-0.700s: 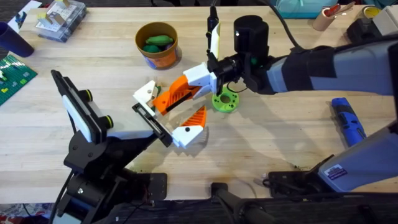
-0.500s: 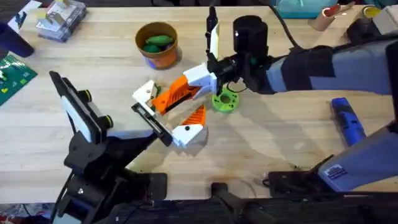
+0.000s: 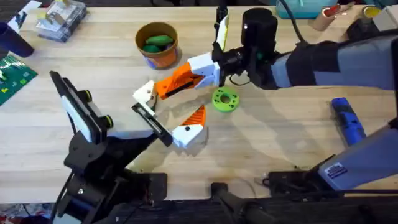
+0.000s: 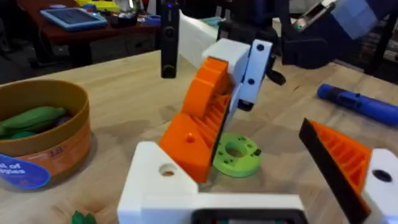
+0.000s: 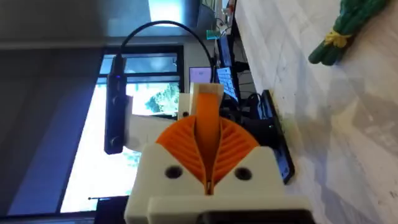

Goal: Pick up the gripper from the table and insert it into the empty holder that is missing its gripper. Then pick up a screw, insert it into the mounting hole, and use the screwdriver to tighten it. Finally, clean up the table by picking up the vegetable and placing it into the bucket.

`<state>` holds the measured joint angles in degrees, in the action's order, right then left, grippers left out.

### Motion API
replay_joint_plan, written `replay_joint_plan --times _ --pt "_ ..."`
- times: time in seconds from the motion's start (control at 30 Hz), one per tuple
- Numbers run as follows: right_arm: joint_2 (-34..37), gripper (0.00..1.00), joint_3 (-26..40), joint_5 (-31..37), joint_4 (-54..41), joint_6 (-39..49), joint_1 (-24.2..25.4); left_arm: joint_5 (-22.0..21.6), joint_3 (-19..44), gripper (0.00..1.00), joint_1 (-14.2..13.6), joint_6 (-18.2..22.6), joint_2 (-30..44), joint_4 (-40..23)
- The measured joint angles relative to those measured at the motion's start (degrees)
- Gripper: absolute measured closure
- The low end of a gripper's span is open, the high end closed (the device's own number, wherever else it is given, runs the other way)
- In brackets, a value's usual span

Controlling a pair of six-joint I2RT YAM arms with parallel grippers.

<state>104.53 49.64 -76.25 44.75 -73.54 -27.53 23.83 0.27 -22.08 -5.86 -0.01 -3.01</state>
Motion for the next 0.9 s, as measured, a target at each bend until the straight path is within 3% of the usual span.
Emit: replay_joint_plan --times 0.67,0.9 --pt "0.95 0.977 1.55 -1.69 -0.87 0.27 -1.85 0.11 0.0 0.01 -0.11 0.42 0.0 0.01" --pt "7.19 0.976 8.31 -4.47 -0.88 0.17 -3.85 -1.32 0.0 0.01 0.02 0.18 0.0 -0.04"
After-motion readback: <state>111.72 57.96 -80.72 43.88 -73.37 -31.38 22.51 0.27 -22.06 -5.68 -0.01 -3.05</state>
